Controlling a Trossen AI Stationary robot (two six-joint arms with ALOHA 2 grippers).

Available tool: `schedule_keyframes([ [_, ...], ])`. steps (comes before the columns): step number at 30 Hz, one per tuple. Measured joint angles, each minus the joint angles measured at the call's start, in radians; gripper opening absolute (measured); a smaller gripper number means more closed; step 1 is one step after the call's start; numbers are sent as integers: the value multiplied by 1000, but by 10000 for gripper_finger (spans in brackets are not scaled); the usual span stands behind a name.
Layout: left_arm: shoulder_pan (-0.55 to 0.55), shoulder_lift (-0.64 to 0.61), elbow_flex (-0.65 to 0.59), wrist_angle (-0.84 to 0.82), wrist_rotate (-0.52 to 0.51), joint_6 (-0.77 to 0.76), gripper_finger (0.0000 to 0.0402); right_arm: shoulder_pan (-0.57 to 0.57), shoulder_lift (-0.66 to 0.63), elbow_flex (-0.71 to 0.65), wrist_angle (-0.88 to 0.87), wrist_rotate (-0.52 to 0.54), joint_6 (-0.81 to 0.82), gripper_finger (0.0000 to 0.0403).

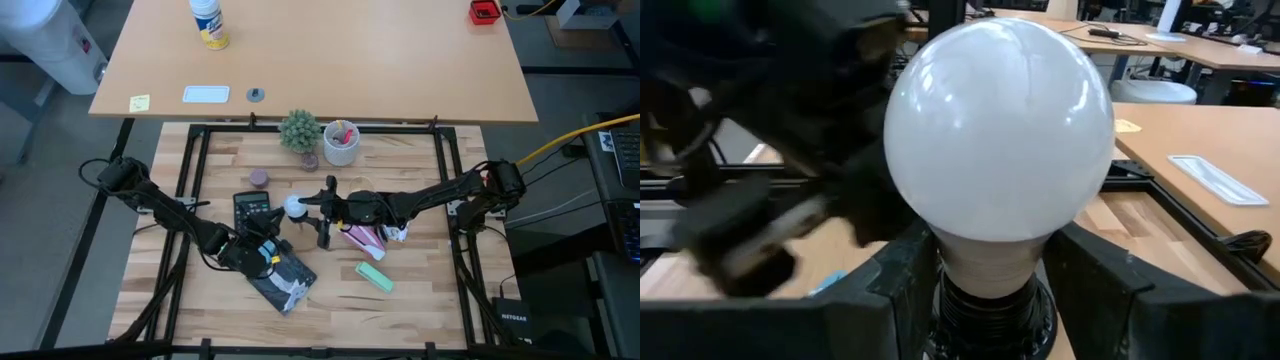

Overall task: Screw lightbulb
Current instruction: Remove the lightbulb from the lamp

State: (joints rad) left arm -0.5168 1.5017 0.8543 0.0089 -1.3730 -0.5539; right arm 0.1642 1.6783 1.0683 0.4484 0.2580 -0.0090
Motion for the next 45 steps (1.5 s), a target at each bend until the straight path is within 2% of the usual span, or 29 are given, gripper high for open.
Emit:
schedule_keyframes([
  [6,10,-7,0,-1,-13,-6,1,0,0,0,-3,0,0,175],
  [10,-34,-30,0,47,-68,4,1,0,0,0,-4,3,0,175],
  [13,-79,-38,1,91,-67,1,1,0,0,0,-3,4,0,175],
  [17,-120,-39,1,99,47,-75,1,-1,0,0,-1,8,0,175],
  [23,-116,15,2,96,243,-167,1,-1,0,0,-1,10,0,175],
  [25,-109,44,2,89,273,-188,1,-1,0,0,-2,10,-1,175],
  [32,-65,140,2,79,285,-258,4,-1,0,0,-2,10,0,175],
  [35,-41,163,2,79,321,-278,28,-1,0,0,-2,10,1,175],
  [38,-19,176,2,73,332,-312,73,-1,0,0,-2,10,1,175],
  [42,4,177,2,63,331,-278,127,-1,0,0,-1,10,2,175],
  [45,16,177,2,29,331,-313,143,-1,0,0,-1,10,2,175],
])
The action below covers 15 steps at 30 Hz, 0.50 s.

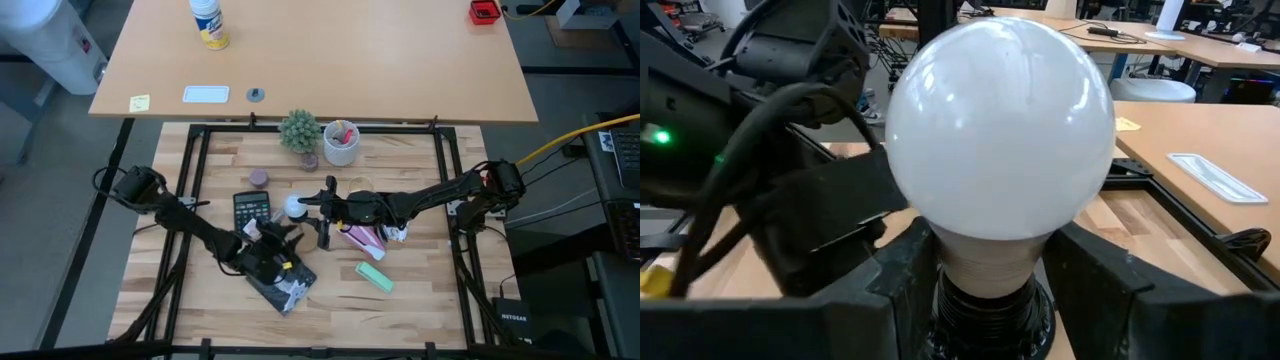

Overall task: Screw lightbulb
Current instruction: Remove the lightbulb from the lamp

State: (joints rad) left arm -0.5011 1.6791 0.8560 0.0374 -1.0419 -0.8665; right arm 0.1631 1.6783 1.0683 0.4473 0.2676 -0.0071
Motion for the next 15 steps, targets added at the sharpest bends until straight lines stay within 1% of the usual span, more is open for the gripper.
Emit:
schedule_keyframes([
  [4,7,0,0,-81,-7,-158,142,0,0,0,0,0,1,175],
  [6,7,0,0,-104,-29,-193,142,0,0,0,0,0,1,175],
  [11,7,0,0,-93,-110,-188,142,0,0,0,0,0,1,175],
  [15,7,0,0,-74,-127,-173,141,0,0,0,0,1,2,175],
])
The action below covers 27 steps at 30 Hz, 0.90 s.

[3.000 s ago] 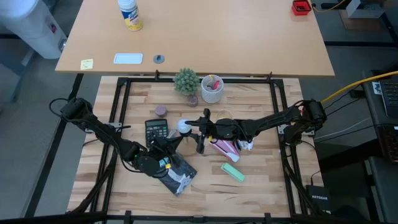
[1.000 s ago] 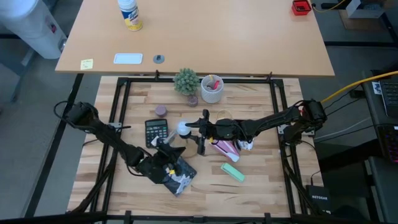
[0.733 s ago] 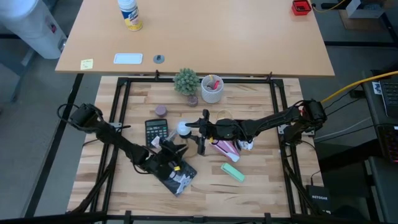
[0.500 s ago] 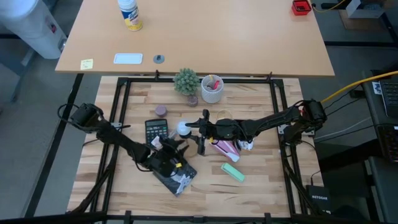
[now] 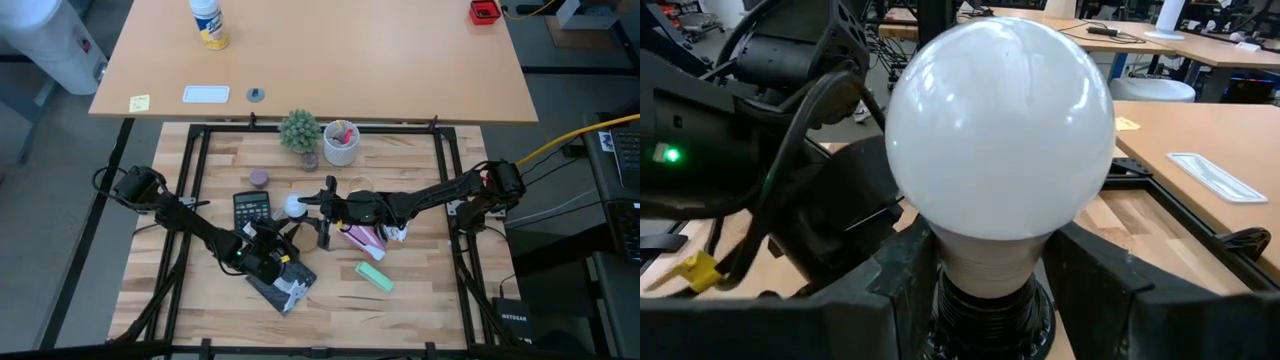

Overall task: Screw lightbulb
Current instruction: Remove the lightbulb from the lamp

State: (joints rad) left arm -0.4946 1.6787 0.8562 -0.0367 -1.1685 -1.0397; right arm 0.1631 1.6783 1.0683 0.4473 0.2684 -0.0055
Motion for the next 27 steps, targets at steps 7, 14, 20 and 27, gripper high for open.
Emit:
schedule_keyframes([
  [7,15,0,0,108,-4,141,141,0,0,0,0,0,0,175],
  [14,78,0,0,132,9,178,141,-1,0,0,0,1,0,175],
  [20,108,0,0,127,48,221,137,-1,0,0,0,8,-2,175],
  [27,108,-1,1,131,52,377,78,-1,0,0,0,3,-3,175],
])
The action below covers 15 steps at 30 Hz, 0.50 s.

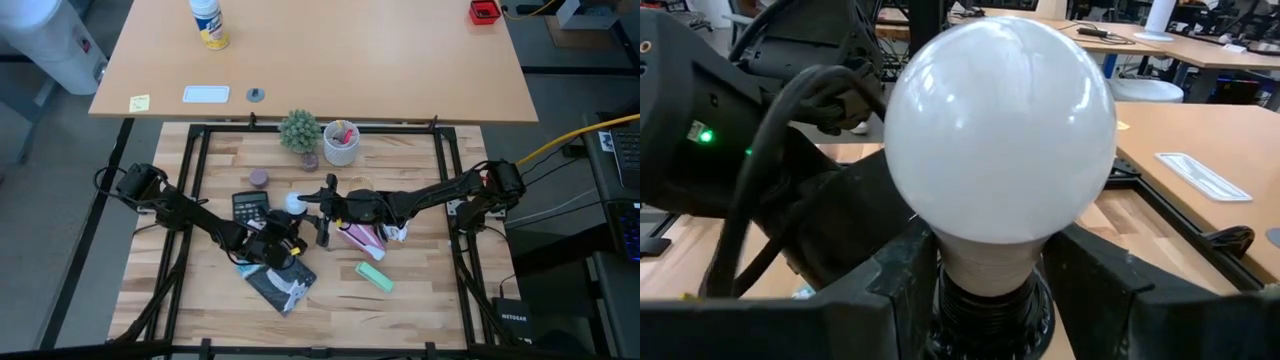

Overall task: Screw lightbulb
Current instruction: Remove the lightbulb from the lamp

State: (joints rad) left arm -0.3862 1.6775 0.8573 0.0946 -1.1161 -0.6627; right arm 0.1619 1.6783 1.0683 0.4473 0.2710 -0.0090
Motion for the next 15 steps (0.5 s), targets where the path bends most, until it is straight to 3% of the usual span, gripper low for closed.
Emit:
schedule_keyframes([
  [5,0,-2,0,0,-5,85,30,0,0,0,2,0,-4,175],
  [15,-18,-2,0,-1,2,190,30,2,-1,1,3,-10,-31,175],
])
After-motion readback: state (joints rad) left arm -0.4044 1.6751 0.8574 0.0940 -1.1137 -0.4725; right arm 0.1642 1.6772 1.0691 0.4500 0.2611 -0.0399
